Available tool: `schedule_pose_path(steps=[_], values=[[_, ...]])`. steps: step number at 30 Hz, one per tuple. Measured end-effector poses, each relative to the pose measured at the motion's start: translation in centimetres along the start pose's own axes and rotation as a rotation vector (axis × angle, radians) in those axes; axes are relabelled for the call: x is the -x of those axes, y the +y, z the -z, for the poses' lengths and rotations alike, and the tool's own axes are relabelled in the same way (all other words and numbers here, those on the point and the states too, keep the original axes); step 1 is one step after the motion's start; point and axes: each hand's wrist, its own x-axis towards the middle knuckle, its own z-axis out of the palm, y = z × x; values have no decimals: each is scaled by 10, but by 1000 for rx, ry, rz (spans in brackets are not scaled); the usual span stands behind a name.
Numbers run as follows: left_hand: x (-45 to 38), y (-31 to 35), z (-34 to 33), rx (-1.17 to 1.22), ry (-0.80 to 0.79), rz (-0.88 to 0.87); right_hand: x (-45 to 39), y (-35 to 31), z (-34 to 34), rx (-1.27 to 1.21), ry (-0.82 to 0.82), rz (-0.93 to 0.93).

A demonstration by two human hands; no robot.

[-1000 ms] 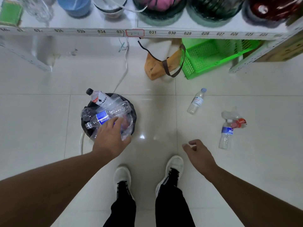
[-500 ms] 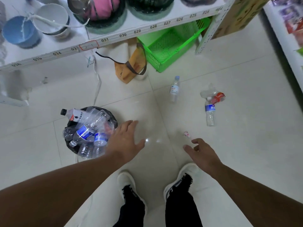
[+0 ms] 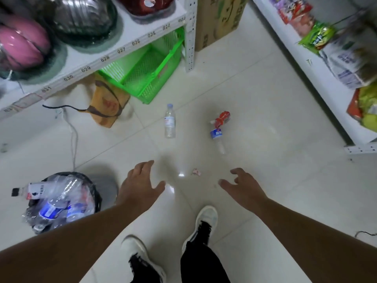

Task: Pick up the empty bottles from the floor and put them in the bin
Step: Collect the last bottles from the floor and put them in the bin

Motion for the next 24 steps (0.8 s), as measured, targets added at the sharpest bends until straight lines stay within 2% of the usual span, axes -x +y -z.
schedule_pose_path(steps=[7,16,24], values=[[-40,50,-5,54,-10,93,-27,16,43,4,3,-41],[-117,63,-7,85,-93,95,-62,-8,45,45,-29,-78],[-244,41,-39,59,-66,94,-192,-42,21,96,118,-43]])
